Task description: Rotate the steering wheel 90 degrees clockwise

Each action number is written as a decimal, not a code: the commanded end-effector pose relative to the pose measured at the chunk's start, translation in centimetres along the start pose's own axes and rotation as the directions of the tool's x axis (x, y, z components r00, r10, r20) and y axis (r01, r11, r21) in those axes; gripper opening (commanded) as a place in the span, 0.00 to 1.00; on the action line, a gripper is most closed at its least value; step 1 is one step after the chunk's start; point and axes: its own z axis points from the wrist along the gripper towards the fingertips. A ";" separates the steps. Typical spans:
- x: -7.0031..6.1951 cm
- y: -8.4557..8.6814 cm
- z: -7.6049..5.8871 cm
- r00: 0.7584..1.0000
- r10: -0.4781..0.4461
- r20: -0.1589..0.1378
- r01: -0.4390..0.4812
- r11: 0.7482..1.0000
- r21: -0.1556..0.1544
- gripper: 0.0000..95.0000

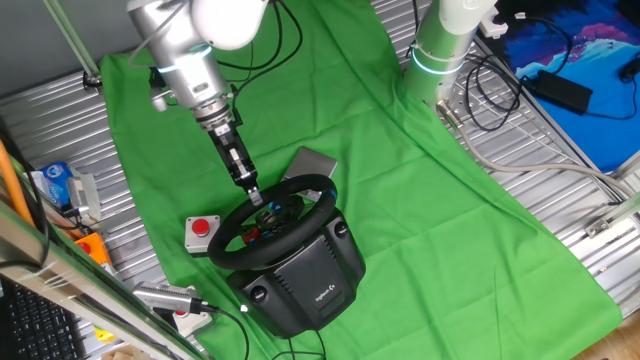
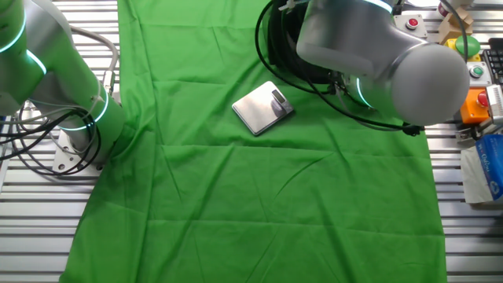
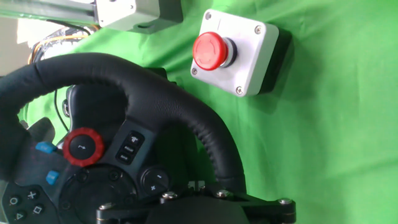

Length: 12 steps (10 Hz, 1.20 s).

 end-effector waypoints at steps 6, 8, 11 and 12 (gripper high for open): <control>1.2 -0.2 1.3 1.000 -0.008 -0.003 0.008 1.000 -0.001 0.00; 1.9 -0.2 2.2 1.000 -0.004 -0.002 0.004 1.000 0.000 0.00; 3.0 0.4 2.7 0.999 0.035 -0.002 -0.035 0.999 0.000 0.00; 3.3 0.5 2.7 0.999 0.046 -0.003 -0.046 0.999 0.003 0.00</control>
